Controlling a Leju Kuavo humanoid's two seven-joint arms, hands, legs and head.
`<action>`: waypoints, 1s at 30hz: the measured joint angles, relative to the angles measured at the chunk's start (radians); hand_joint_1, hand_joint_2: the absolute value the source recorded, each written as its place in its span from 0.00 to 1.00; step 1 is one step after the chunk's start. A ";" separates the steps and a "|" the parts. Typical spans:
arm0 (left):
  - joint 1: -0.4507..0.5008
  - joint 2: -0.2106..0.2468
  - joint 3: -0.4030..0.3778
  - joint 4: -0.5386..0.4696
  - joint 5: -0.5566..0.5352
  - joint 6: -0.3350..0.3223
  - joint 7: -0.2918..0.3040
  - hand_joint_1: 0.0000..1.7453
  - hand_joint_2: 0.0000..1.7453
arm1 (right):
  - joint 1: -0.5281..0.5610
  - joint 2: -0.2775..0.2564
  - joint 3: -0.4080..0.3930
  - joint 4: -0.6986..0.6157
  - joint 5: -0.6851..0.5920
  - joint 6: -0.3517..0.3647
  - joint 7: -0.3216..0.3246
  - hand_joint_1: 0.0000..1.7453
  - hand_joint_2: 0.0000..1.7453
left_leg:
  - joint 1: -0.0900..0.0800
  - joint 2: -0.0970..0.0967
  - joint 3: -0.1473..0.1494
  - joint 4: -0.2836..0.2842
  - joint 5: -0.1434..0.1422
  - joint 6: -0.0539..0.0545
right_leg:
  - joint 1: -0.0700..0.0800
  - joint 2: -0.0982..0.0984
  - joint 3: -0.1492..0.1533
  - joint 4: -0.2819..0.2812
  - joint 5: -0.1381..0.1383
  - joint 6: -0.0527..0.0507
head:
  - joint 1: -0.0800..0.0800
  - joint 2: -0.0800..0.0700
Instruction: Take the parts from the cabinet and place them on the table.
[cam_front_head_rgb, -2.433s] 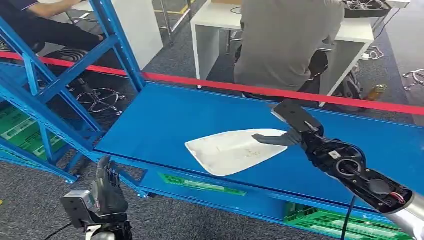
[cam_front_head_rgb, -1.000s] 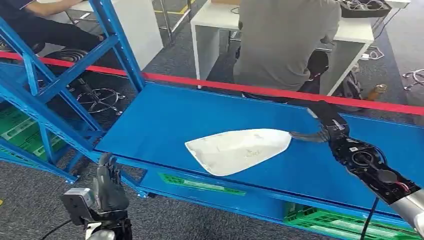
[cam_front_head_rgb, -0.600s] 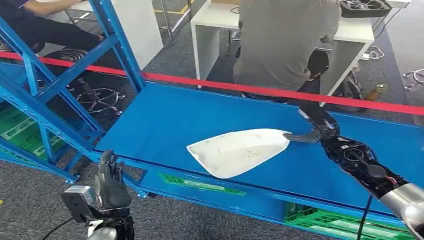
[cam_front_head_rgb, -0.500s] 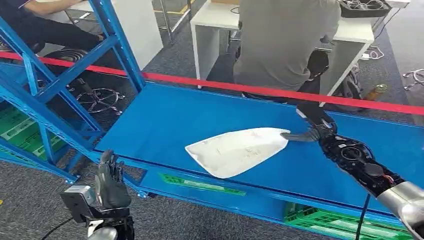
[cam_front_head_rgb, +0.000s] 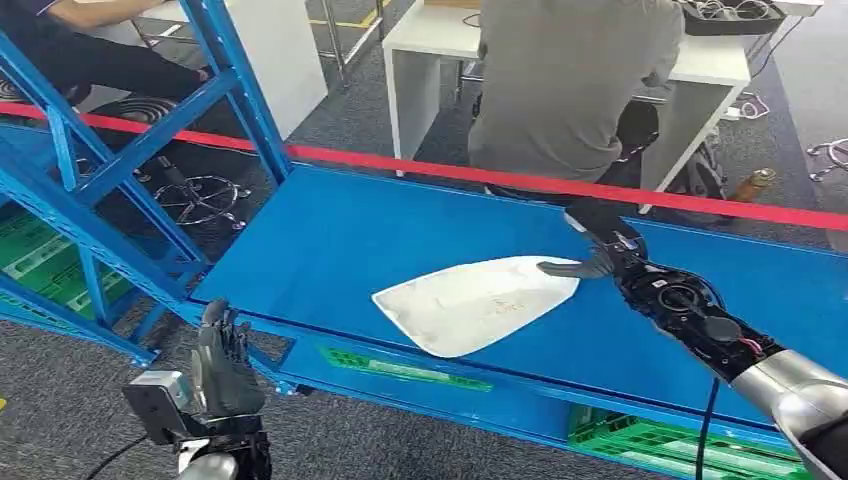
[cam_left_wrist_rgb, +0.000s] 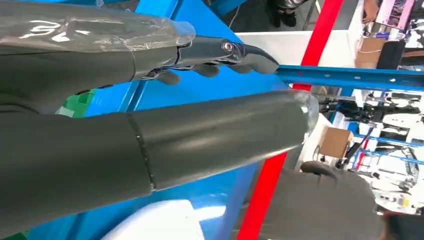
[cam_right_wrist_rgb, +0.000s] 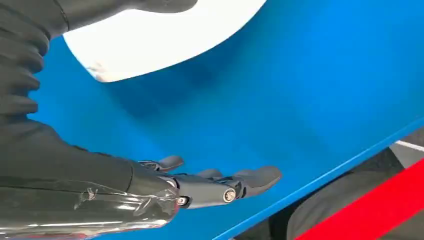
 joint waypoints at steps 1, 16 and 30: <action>0.000 0.000 0.000 0.000 0.000 0.000 0.000 0.00 0.00 | -0.001 0.001 0.004 0.002 0.000 0.001 -0.001 0.00 1.00 | 0.000 0.000 0.000 0.000 0.000 0.000 | 0.000 0.000 0.000 0.000 0.000 0.000 | 0.000 0.000; 0.000 -0.006 0.000 0.004 -0.002 -0.013 -0.003 0.00 0.00 | -0.057 0.021 0.058 0.037 -0.017 0.033 -0.032 0.00 1.00 | 0.000 0.000 0.000 0.000 0.000 0.000 | 0.000 0.000 0.000 0.000 0.000 0.000 | 0.000 0.000; -0.004 -0.009 0.000 0.015 -0.015 -0.016 -0.006 0.00 0.00 | -0.113 0.059 0.110 0.137 -0.094 0.056 -0.055 1.00 1.00 | 0.000 0.000 0.000 0.000 0.000 0.000 | 0.000 -0.001 0.000 0.000 0.000 0.000 | 0.000 0.000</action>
